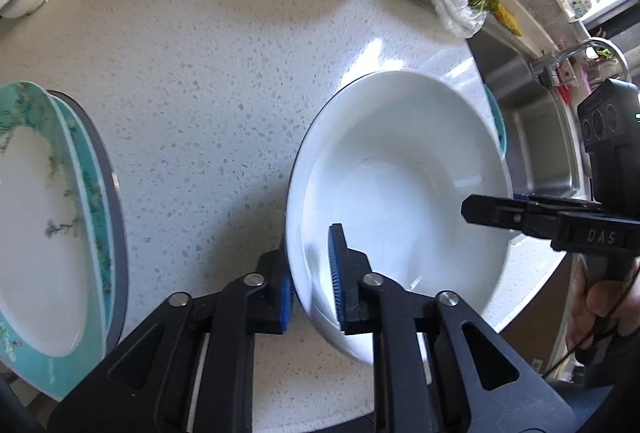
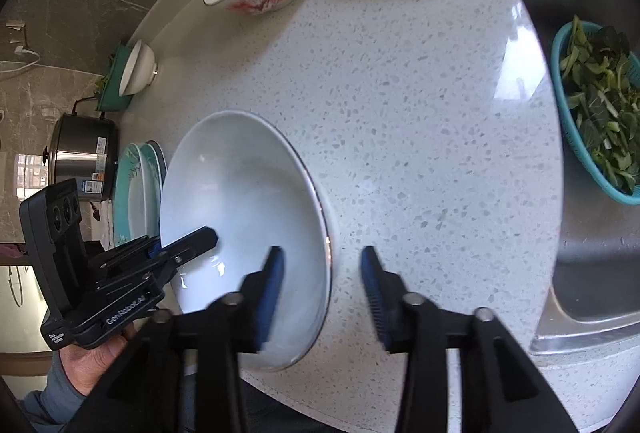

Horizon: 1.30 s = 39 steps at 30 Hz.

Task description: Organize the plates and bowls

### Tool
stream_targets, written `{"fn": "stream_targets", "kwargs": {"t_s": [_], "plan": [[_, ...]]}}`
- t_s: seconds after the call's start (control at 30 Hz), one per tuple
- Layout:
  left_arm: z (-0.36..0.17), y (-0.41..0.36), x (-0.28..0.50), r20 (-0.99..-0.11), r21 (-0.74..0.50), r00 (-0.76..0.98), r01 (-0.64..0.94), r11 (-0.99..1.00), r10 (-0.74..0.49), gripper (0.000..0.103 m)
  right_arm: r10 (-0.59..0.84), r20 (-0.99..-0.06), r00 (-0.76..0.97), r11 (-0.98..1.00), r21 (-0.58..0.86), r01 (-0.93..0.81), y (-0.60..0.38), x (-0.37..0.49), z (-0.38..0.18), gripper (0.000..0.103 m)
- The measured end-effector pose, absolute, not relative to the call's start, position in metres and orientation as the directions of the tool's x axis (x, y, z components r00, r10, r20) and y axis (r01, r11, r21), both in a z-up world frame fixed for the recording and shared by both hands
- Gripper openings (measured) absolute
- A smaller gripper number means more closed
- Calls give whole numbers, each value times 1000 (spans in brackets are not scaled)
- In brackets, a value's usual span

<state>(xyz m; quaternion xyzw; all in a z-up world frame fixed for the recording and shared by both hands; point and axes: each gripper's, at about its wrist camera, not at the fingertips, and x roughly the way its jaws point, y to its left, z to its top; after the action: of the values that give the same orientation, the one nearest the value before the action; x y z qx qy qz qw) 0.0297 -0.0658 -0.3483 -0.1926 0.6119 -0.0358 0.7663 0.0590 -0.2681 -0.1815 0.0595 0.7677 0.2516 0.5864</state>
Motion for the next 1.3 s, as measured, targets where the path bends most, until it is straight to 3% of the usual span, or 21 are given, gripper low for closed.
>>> {"fn": "stream_targets", "kwargs": {"t_s": [0.07, 0.1, 0.13, 0.2, 0.4, 0.6, 0.83, 0.93, 1.3], "plan": [[-332, -64, 24, -917, -341, 277, -172, 924, -287, 47, 392, -874, -288, 868, 455, -198, -276, 64, -174, 66], [-322, -63, 21, -911, -346, 295, -169, 923, -288, 74, 391, -877, -279, 872, 450, -194, -282, 67, -171, 71], [-313, -61, 19, -901, -359, 318, -165, 919, -295, 90, 390, -881, -267, 875, 445, -189, -287, 71, -167, 72], [-289, -56, 13, -877, -379, 372, -150, 913, -303, 103, 410, -882, -233, 872, 454, -183, -297, 83, -157, 79], [-223, 8, 2, -824, -389, 513, -200, 899, -242, 103, 538, -839, -82, 808, 542, -232, -274, 125, -106, 99], [-189, 122, 0, -788, -241, 614, -254, 937, -36, 103, 631, -772, -77, 706, 613, -355, -178, 146, -70, 100], [-234, 253, 40, -849, -251, 528, -356, 900, -28, 103, 621, -780, -77, 707, 600, -375, -38, 169, -74, 100], [-260, 301, 61, -871, -236, 490, -349, 907, -38, 101, 584, -806, -99, 726, 572, -382, 19, 176, -95, 94], [-334, 360, 120, -878, -304, 456, -301, 904, -143, 99, 479, -851, -215, 791, 524, -315, 138, 194, -206, 83]]}}
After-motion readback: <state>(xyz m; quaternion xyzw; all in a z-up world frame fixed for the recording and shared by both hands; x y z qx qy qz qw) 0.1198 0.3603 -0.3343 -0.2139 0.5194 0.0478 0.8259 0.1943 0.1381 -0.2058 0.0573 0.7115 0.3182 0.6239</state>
